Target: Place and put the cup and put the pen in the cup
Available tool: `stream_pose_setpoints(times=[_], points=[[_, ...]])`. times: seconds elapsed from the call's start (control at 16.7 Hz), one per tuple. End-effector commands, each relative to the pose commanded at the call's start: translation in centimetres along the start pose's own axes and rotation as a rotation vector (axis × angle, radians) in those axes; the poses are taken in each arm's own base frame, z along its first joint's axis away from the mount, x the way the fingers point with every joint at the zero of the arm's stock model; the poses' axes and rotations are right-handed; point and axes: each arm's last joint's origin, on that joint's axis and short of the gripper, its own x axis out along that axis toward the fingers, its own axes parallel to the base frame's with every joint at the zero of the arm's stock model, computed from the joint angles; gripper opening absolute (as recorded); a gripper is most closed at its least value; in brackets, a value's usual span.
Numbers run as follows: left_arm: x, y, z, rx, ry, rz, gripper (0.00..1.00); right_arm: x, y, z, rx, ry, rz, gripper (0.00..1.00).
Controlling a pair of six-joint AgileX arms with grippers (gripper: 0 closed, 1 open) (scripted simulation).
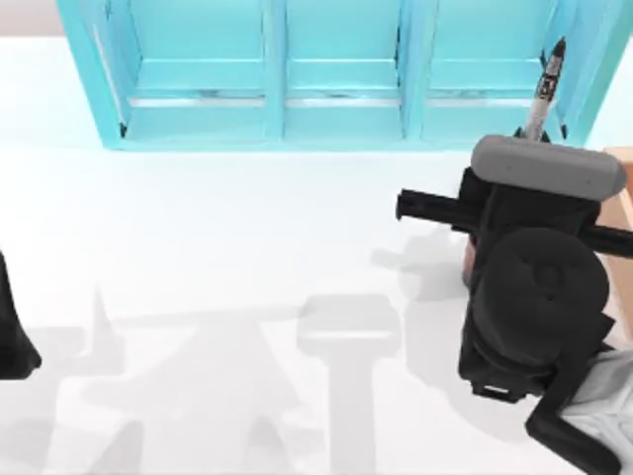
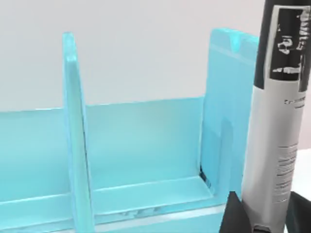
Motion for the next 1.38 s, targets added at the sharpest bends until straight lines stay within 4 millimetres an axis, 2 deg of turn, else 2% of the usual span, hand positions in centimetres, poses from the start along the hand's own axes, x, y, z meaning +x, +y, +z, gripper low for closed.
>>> stream_pose_setpoints(times=[0.18, 0.42, 1.2, 1.38], points=[[0.0, 0.0, 0.0, 0.0, 0.0, 0.0, 1.0, 1.7, -0.1, -0.7, 0.0, 0.0, -0.003, 0.0], [0.0, 0.0, 0.0, 0.0, 0.0, 0.0, 1.0, 2.0, -0.1, -0.8, 0.001, -0.001, -0.002, 0.0], [0.0, 0.0, 0.0, 0.0, 0.0, 0.0, 1.0, 2.0, -0.1, -0.8, 0.001, -0.001, -0.002, 0.98], [0.0, 0.0, 0.0, 0.0, 0.0, 0.0, 1.0, 2.0, -0.1, -0.8, 0.001, -0.001, -0.002, 1.0]])
